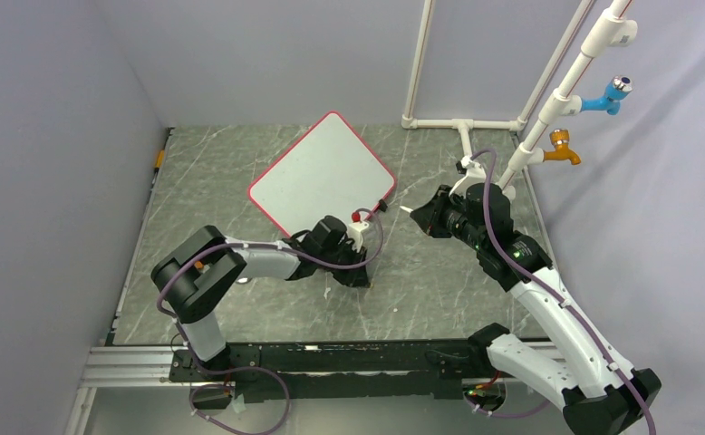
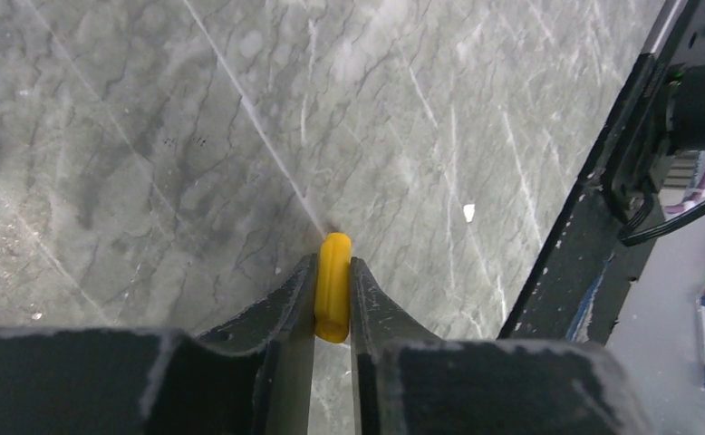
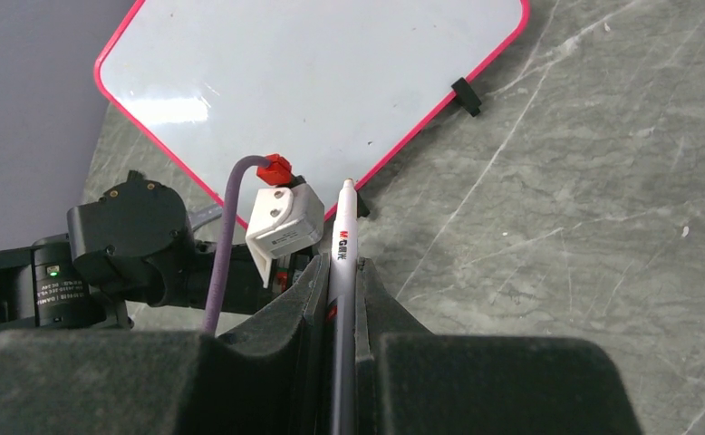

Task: Write a sentence on the whiteboard
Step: Pick up the pen cap from the center of the board.

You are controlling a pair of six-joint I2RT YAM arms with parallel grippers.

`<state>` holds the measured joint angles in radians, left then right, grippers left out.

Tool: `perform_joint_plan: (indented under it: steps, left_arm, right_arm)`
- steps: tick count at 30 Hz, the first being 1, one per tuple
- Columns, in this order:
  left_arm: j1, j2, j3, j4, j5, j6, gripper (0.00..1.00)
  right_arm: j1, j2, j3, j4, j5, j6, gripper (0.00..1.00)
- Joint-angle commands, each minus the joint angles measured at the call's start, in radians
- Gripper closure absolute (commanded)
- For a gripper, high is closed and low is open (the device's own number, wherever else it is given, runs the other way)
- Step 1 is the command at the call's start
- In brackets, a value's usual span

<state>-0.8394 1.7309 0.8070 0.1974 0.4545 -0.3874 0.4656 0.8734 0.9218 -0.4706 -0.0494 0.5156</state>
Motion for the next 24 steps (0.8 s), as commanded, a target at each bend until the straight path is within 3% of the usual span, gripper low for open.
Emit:
perform_joint_plan:
  steps: [1,9,15,22,24]
  left_arm:
    - [-0.007,-0.009,-0.022,0.054,-0.017,-0.011,0.75]
    - [-0.006,-0.053,-0.062,0.069,-0.037,0.005,0.56]
    - [-0.007,-0.118,-0.074,0.034,-0.063,0.027,0.48]
    - [-0.006,-0.261,-0.029,-0.121,-0.155,0.104,0.43]
    - [-0.006,-0.312,-0.003,-0.173,-0.179,0.132,0.36]
  right_arm:
    - [0.000,-0.005,0.029,0.015,0.019,-0.008,1.00]
    - [0.001,-0.007,0.022,0.018,0.019,-0.005,1.00]
    - [0.000,-0.010,0.016,0.019,0.016,-0.002,1.00]
    - [0.001,-0.013,0.018,0.008,0.026,-0.014,1.00]
    - [0.001,-0.019,0.017,0.009,0.028,-0.014,1.00]
